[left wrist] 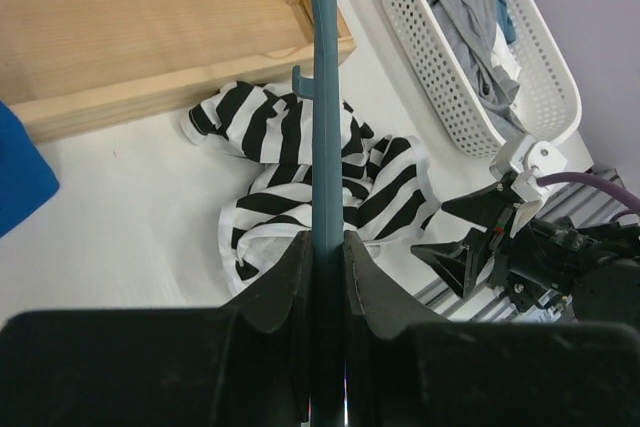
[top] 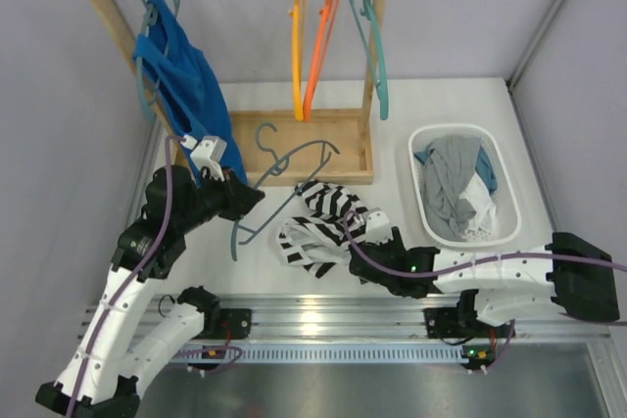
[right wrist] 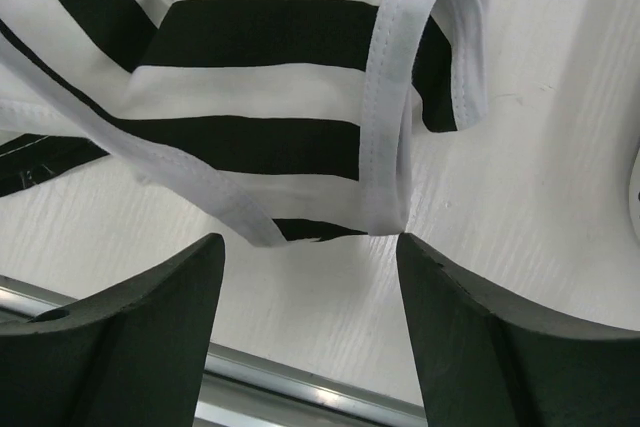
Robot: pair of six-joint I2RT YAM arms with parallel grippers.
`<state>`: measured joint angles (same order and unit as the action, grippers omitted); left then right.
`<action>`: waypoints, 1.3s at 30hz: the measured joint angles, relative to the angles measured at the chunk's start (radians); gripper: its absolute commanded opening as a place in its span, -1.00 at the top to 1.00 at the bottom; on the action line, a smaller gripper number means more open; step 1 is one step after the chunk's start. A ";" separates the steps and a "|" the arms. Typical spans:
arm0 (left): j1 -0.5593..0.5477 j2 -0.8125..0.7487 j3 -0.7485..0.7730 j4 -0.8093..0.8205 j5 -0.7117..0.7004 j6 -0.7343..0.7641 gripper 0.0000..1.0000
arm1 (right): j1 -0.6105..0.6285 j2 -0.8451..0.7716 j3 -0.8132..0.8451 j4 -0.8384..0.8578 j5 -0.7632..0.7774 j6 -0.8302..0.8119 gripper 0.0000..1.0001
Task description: Place the tank top on the hanger
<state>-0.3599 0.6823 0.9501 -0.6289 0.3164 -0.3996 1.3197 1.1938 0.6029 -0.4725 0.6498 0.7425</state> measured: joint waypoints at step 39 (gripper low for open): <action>-0.264 0.164 0.202 -0.122 -0.108 0.167 1.00 | -0.172 0.034 0.183 -0.018 0.066 -0.109 0.86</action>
<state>-0.6239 0.8467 1.1519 -0.7509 0.2081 -0.2325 1.1473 1.2278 0.7856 -0.4900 0.7155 0.6338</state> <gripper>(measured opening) 0.168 0.074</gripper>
